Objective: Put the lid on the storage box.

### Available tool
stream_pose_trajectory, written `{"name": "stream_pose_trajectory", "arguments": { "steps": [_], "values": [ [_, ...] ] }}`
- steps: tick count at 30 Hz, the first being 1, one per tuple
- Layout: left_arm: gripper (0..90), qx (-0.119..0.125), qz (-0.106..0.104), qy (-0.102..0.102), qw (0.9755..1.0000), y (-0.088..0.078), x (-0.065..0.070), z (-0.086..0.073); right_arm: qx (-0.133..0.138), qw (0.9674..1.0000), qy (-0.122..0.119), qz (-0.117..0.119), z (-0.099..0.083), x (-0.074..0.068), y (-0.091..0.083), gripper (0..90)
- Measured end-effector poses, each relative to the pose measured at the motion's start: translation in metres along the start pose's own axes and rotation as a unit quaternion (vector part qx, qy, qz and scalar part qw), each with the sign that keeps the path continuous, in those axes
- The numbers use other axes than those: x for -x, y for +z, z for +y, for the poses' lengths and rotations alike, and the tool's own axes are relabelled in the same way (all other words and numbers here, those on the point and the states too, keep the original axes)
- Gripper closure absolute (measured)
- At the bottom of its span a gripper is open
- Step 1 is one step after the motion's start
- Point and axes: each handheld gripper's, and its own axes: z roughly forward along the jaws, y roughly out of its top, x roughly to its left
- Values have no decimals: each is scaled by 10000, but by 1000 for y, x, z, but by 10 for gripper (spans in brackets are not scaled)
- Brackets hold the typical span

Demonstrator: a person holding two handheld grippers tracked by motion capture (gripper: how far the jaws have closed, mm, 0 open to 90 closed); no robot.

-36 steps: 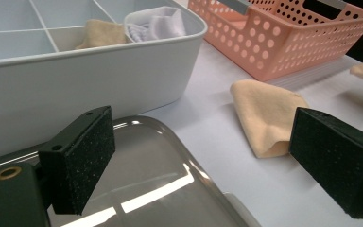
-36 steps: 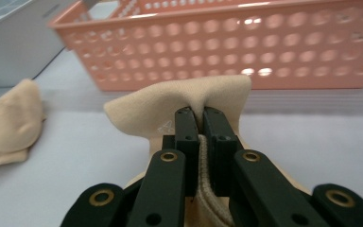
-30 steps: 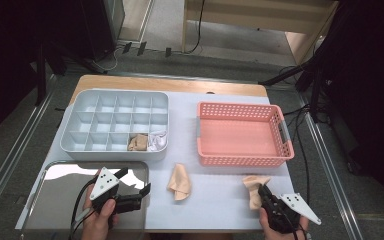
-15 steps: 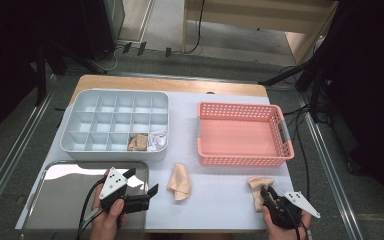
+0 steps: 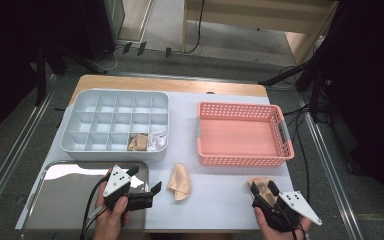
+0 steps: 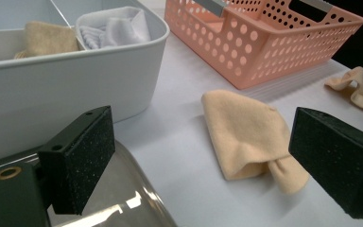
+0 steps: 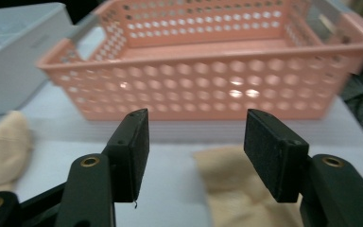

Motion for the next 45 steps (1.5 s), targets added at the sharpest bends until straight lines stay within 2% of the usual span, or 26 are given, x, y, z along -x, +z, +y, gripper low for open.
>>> {"name": "stream_pose_trajectory", "arguments": {
  "steps": [1, 2, 3, 7, 8, 9, 12, 13, 14, 17, 18, 20, 22, 24, 28, 29, 30, 32, 33, 38, 41, 43, 44, 45],
  "values": [
    [85, 4, -4, -3, 10000, 0, 0, 1, 10, 9999, -21, 167, 4, -13, 1, 425],
    [85, 25, -6, -10, 10000, 1, 1, 3, -1, 9996, -41, 270, 6, -20, 2, 426],
    [85, 45, -10, -17, 10000, 1, 1, 5, -1, 9996, -41, 270, 6, -20, 2, 426],
    [85, 111, 10, -40, 9999, 1, 0, 8, -156, 9973, -102, 706, 5, -49, 15, 430],
    [85, 98, -1, -34, 9999, 1, -1, 8, -256, 9958, -141, 864, 2, -64, 24, 431],
    [85, 108, 1, -52, 9999, 0, -2, 7, -256, 9958, -141, 864, 2, -64, 24, 431],
    [85, 107, 0, -79, 9999, -1, -5, 6, -407, 9930, -191, 1096, -2, -84, 37, 432],
    [85, 106, 9, -88, 9999, -1, -6, 5, -484, 9910, -215, 1232, -6, -96, 45, 431],
    [85, 108, -5, -104, 9999, -2, -6, 4, -484, 9910, -215, 1232, -6, -96, 45, 431],
    [85, 96, 11, -107, 9999, -4, -9, 1, -675, 9855, -150, 1551, -14, -116, 58, 425],
    [85, 106, 24, -122, 9999, -6, -10, 1, -675, 9855, -150, 1551, -14, -116, 58, 425],
    [85, 123, 27, -176, 9998, -8, -13, 0, -753, 9830, -123, 1672, -19, -126, 63, 422],
    [85, 137, 22, -180, 9997, -10, -14, -1, -846, 9799, -174, 1796, -24, -135, 68, 416],
    [85, 163, 13, -187, 9997, -11, -15, -1, -1005, 9761, -345, 1894, -33, -147, 75, 415],
    [85, 170, -19, -193, 9997, -11, -14, -1, -1144, 9753, -414, 1845, -39, -152, 80, 448],
    [85, 133, -24, -158, 9998, -11, -14, -1, -1144, 9769, -515, 1732, -42, -154, 80, 547],
    [85, 120, -49, -152, 9998, -11, -13, -2, -1144, 9769, -515, 1732, -42, -154, 80, 547],
    [85, 111, -75, -147, 9998, -10, -11, -2, -1101, 9787, -609, 1624, -44, -154, 78, 640],
    [85, 93, -92, -117, 9998, -10, -10, -3, -1066, 9781, -624, 1676, -44, -151, 76, 752],
    [85, 55, -142, -69, 9999, -8, -6, -4, -963, 9780, -662, 1729, -40, -145, 70, 784],
    [85, 56, -172, -56, 9998, -8, -3, -4, -823, 9784, -694, 1763, -34, -136, 60, 785],
    [85, 46, -195, -33, 9998, -8, -1, -5, -748, 9797, -701, 1721, -30, -127, 50, 785],
    [85, 36, -204, -25, 9998, -7, 0, -5, -711, 9794, -704, 1755, -30, -122, 48, 785],
    [85, 17, -226, -21, 9997, -7, 1, -6, -765, 9783, -717, 1786, -28, -110, 39, 783]
  ]
}}
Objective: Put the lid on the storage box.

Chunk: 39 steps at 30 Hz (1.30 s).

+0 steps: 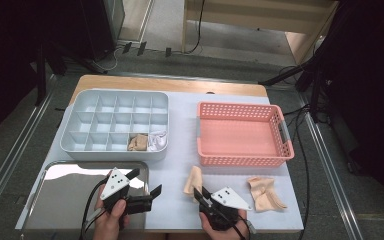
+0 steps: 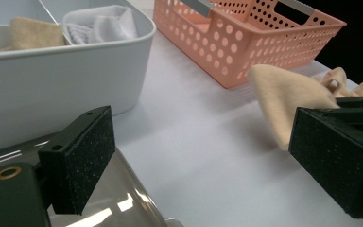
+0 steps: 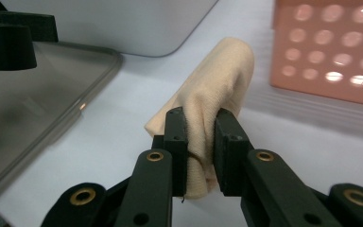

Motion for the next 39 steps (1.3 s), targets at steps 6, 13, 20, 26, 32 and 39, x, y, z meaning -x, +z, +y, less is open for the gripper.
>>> {"name": "stream_pose_trajectory", "arguments": {
  "steps": [6, 13, 20, 26, 32, 39],
  "values": [
    [85, -76, -64, 55, 9999, 2, 6, -4, -32, 9999, 109, -43, -6, 25, -23, 781],
    [85, -98, -96, 68, 9999, 4, 7, -4, -331, 9994, 9, 84, -14, 37, -15, 674],
    [85, -56, -104, 33, 9999, 3, 6, -3, 111, 9989, 381, 249, -6, 45, -27, 493],
    [85, -41, -131, 66, 9999, 3, 7, -1, 266, 9931, 1134, 142, -10, 63, -33, 640],
    [85, -103, -160, 113, 9998, 6, 9, -3, -247, 9921, 1233, 7, -17, 53, -11, 587],
    [85, -208, -211, 135, 9995, 10, 12, -5, -453, 9946, 922, -158, -21, 40, -3, 724]
  ]
}}
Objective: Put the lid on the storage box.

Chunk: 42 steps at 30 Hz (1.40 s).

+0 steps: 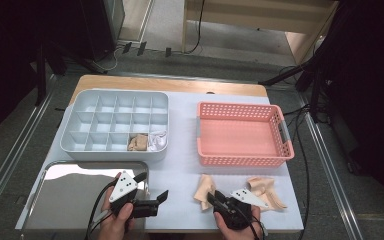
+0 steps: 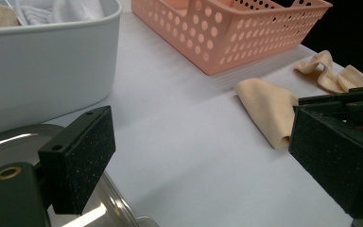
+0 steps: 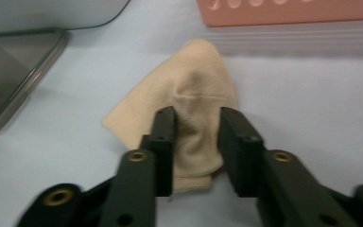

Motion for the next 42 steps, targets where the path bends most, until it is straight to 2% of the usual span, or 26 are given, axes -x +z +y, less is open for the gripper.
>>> {"name": "stream_pose_trajectory", "arguments": {
  "steps": [4, 6, 9, 13, 16, 18, 20, 23, 25, 28, 30, 31, 32, 34, 36, 37, 40, 42],
  "values": [
    [85, -14, -42, 27, 10000, 1, 3, 0, 149, 9998, -99, 46, 2, -5, -6, 840],
    [86, -57, -105, 29, 9999, 1, 4, 0, 269, 9995, -106, 133, 4, -8, -10, 865],
    [88, -137, -271, 42, 9995, 4, 8, -1, 430, 9980, -306, 357, 9, -15, -15, 875],
    [91, -259, -687, 256, 9970, 10, 19, 1, 546, 9955, -512, 581, 14, -27, -18, 876],
    [156, -394, -753, 500, 9951, 16, 29, 2, 584, 9944, -458, 754, 17, -31, -18, 876],
    [159, -499, -767, 643, 9937, 22, 36, 1, 610, 9936, -469, 822, 20, -33, -17, 875],
    [190, -614, -799, 709, 9924, 29, 43, -1, 579, 9933, -487, 869, 23, -36, -17, 873],
    [245, -691, -675, 846, 9917, 35, 50, -3, 541, 9928, -543, 921, 25, -41, -15, 860],
    [312, -685, -603, 897, 9918, 38, 55, -3, 512, 9925, -546, 966, 24, -44, -13, 848],
    [387, -801, -521, 1014, 9903, 42, 59, -3, 527, 9917, -556, 1030, 24, -45, -11, 798],
    [420, -896, -477, 838, 9913, 44, 57, -4, 653, 9906, -471, 1106, 25, -42, -15, 755],
    [443, -947, -462, 767, 9915, 44, 55, -4, 853, 9885, -352, 1195, 27, -35, -23, 725],
    [443, -1014, -453, 701, 9913, 45, 52, -4, 853, 9885, -352, 1195, 27, -35, -23, 725],
    [470, -1145, -391, 526, 9913, 44, 47, -4, 952, 9895, -282, 1047, 27, -28, -32, 722],
    [485, -1179, -338, 327, 9919, 42, 41, -4, 926, 9920, -193, 836, 25, -17, -37, 711],
    [491, -1206, -306, 294, 9918, 41, 39, -4, 886, 9935, -155, 693, 22, -12, -38, 704],
    [490, -1193, -183, 339, 9921, 39, 36, -3, 733, 9963, -45, 448, 15, -1, -39, 672],
    [499, -1239, 112, 387, 9915, 38, 36, -4, 604, 9976, -31, 345, 10, 1, -37, 657]
  ]
}}
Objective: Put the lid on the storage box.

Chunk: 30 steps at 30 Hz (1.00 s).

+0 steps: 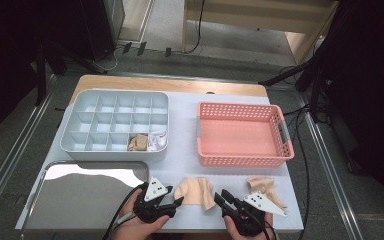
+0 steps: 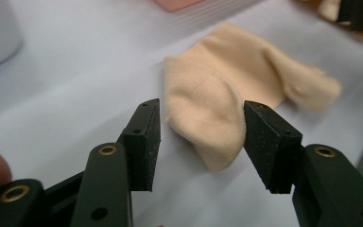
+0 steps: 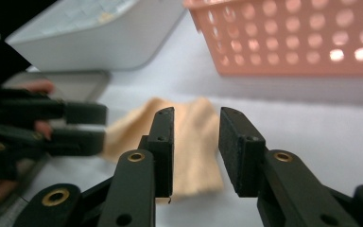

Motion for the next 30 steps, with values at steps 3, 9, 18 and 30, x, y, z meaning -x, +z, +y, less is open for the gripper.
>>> {"name": "stream_pose_trajectory", "arguments": {
  "steps": [3, 9, 18, 30],
  "values": [
    [540, -100, 203, -32, 9997, -2, -4, -1, -303, 9991, -101, -276, -8, -3, 9, 646],
    [577, -51, 502, -461, 9977, -9, -21, -4, -745, 9964, -122, -378, -19, -12, 26, 653],
    [526, 311, 278, -932, 9948, -18, -38, -3, -716, 9914, -862, -669, -14, -11, 26, 824],
    [624, -10, -236, -616, 9978, -6, -23, 0, -377, 9914, -1083, -630, -7, -5, 15, 821]
  ]
}}
